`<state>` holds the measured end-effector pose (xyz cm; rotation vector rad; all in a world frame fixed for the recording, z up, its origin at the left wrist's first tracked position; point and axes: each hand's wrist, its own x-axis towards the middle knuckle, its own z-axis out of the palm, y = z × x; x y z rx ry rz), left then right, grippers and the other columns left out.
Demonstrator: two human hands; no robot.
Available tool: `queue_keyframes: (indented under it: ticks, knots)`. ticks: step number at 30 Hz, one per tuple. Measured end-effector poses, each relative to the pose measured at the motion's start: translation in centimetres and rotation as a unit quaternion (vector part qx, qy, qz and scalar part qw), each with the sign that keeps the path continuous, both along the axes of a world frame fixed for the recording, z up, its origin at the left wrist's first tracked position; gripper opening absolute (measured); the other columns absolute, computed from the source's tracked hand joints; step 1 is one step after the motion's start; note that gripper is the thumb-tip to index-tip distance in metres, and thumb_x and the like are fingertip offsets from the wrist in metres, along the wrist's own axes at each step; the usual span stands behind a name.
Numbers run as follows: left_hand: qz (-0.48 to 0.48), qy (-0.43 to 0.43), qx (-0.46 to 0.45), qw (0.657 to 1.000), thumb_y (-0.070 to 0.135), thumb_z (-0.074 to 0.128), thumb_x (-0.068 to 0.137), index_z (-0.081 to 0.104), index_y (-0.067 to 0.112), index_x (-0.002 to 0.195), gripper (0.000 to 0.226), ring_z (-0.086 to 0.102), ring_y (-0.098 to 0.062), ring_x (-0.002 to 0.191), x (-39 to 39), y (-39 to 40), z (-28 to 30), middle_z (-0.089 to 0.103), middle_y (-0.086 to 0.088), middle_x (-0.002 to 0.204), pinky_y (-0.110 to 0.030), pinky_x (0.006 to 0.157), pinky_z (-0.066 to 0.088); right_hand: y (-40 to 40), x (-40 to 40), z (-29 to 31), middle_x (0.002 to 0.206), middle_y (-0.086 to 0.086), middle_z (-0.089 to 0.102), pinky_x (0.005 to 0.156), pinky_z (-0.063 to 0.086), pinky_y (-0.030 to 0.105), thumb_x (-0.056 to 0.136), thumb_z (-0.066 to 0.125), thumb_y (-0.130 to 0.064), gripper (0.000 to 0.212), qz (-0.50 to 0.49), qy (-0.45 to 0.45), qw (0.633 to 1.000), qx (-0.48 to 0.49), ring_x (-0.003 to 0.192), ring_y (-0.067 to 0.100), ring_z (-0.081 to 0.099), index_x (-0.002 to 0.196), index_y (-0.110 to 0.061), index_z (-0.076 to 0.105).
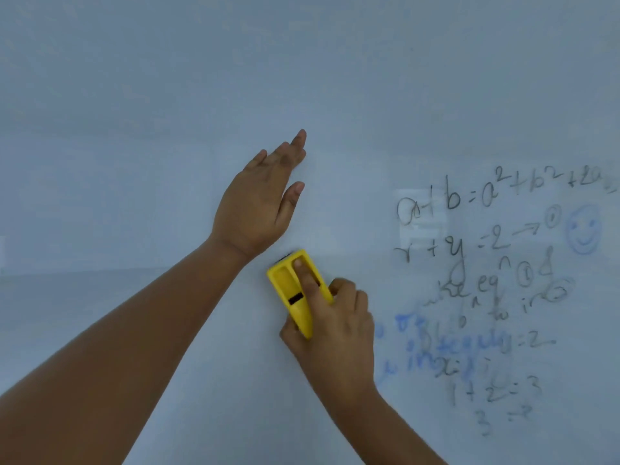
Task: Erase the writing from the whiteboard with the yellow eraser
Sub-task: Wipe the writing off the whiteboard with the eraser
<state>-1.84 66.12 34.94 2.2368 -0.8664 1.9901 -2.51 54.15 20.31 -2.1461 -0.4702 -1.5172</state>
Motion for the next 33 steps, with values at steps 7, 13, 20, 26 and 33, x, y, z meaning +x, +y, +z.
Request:
queue_keyframes:
  ticks: [7,13,20,26,33]
  knots:
    - [0.222,-0.010,0.176,0.959,0.053,0.022,0.096,0.020,0.019,0.148,0.063,0.019,-0.026,0.143,0.1,-0.2,-0.3,0.025,-0.002,0.155,-0.046,0.116,0.015,-5.9,2.0,-3.9,0.090,0.013,0.055,0.048,0.047,0.035,0.055,0.076,-0.032,0.081,-0.027,0.002,0.999,0.030,0.069,0.032,0.052,0.129,-0.034,0.044]
    - [0.273,-0.004,0.178,0.945,0.056,0.019,0.095,0.019,0.020,0.150,0.066,0.014,-0.025,0.144,0.5,-0.1,-0.2,0.020,-0.001,0.157,-0.048,0.117,0.010,-5.1,2.4,-1.2,0.099,0.019,0.051,0.056,0.050,0.041,0.065,0.071,-0.033,0.079,-0.014,0.008,0.990,0.139,0.080,0.036,0.050,0.137,-0.026,0.036]
    - [0.266,-0.012,0.136,0.954,0.044,0.022,0.098,0.022,0.021,0.149,0.056,0.017,-0.024,0.144,0.8,-0.5,-0.8,0.023,0.002,0.156,-0.050,0.116,0.011,-1.1,0.5,-8.2,0.094,0.010,0.052,0.053,0.050,0.036,0.056,0.055,-0.040,0.072,0.044,0.017,0.998,0.044,0.067,0.031,0.054,0.127,-0.032,0.047]
    - [0.267,-0.014,0.133,0.954,0.043,0.022,0.097,0.022,0.021,0.149,0.056,0.016,-0.024,0.144,0.8,-0.6,-0.8,0.023,0.002,0.156,-0.051,0.116,0.010,-8.2,3.3,-7.5,0.098,0.021,0.056,0.053,0.051,0.041,0.047,0.083,-0.025,0.092,-0.029,0.037,0.990,0.135,0.075,0.038,0.054,0.130,-0.030,0.042]
    - [0.264,-0.022,0.133,0.955,0.041,0.023,0.098,0.021,0.020,0.149,0.056,0.016,-0.025,0.144,1.0,-0.6,-0.9,0.024,0.000,0.156,-0.051,0.115,0.010,-4.4,3.2,-5.9,0.104,0.012,0.047,0.062,0.050,0.039,0.068,0.065,-0.041,0.072,0.010,0.004,0.986,0.167,0.085,0.026,0.041,0.134,-0.036,0.037]
